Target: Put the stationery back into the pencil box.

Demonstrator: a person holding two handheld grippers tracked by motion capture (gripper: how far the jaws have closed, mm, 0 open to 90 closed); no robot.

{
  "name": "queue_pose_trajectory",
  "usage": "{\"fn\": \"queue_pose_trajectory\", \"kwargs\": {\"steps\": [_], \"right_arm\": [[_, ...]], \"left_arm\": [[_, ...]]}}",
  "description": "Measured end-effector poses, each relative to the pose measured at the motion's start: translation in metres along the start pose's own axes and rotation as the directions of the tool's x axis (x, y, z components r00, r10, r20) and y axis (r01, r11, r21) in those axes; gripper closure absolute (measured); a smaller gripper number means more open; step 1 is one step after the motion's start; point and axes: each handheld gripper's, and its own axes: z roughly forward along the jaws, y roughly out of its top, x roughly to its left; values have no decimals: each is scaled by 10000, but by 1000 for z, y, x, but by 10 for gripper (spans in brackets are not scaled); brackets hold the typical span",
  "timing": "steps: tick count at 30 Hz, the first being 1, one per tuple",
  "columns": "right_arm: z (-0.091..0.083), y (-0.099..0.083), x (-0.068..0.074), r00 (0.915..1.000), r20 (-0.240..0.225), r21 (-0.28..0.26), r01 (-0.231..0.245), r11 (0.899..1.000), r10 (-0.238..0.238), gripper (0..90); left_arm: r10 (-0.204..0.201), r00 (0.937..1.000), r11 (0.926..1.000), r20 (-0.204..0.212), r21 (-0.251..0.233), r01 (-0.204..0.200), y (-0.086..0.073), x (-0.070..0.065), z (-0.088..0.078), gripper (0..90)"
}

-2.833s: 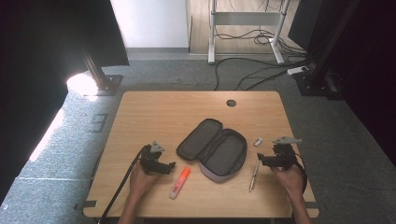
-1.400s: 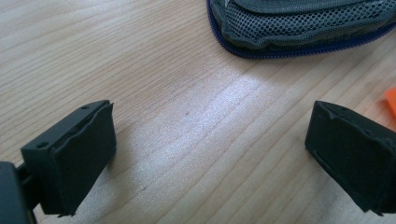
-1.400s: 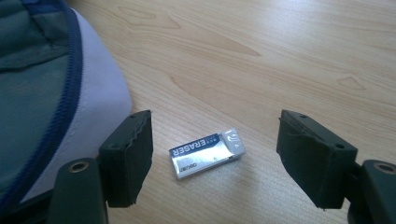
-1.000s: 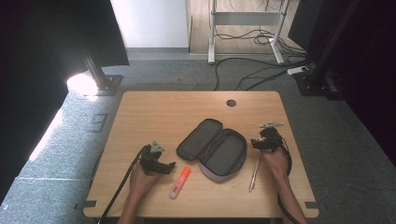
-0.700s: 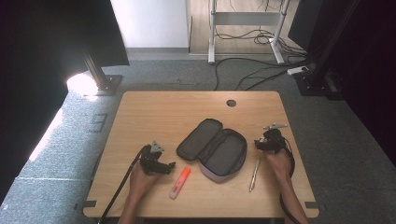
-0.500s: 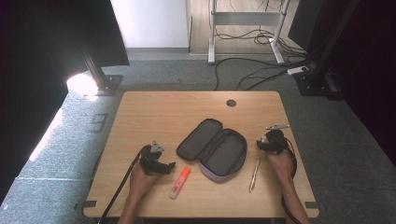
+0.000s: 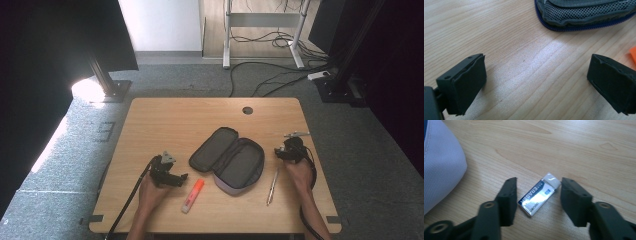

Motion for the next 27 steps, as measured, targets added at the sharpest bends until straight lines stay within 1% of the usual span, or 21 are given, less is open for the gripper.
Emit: {"fn": "queue_pose_trajectory", "kwargs": {"steps": [5,8,10,13,16,18,20,27], "right_arm": [[-3,-3,-1,9999,-95,-59,-85,9999,84,647],[-5,-5,-3,9996,-171,-114,-206,9997,204,706],[-5,-6,-5,9995,-136,-116,-293,9995,291,712],[-7,-7,-6,9994,-149,-96,-305,9995,303,715],[-9,-7,-7,9996,-161,41,-245,9997,245,716],[-12,-7,-8,9996,-129,2,-246,9997,246,717],[-16,-6,-9,9994,-222,-77,-251,9997,250,716],[-27,-4,-6,9993,-374,-246,21,9997,-30,717]], "left_arm": [[-2,10000,10000,2,-1,2,0,0,0,20],[0,10000,10000,10,-9,0,0,0,0,21],[2,10000,10000,13,-11,-2,0,0,0,22],[1,10000,10000,12,-12,-1,0,0,0,23],[2,10000,10000,13,-10,-2,0,0,0,23],[5,10000,10000,12,-10,-5,0,0,0,23],[2,10000,10000,14,-9,-2,0,0,0,23],[6,10000,10000,13,-8,-6,0,0,0,23]]}}
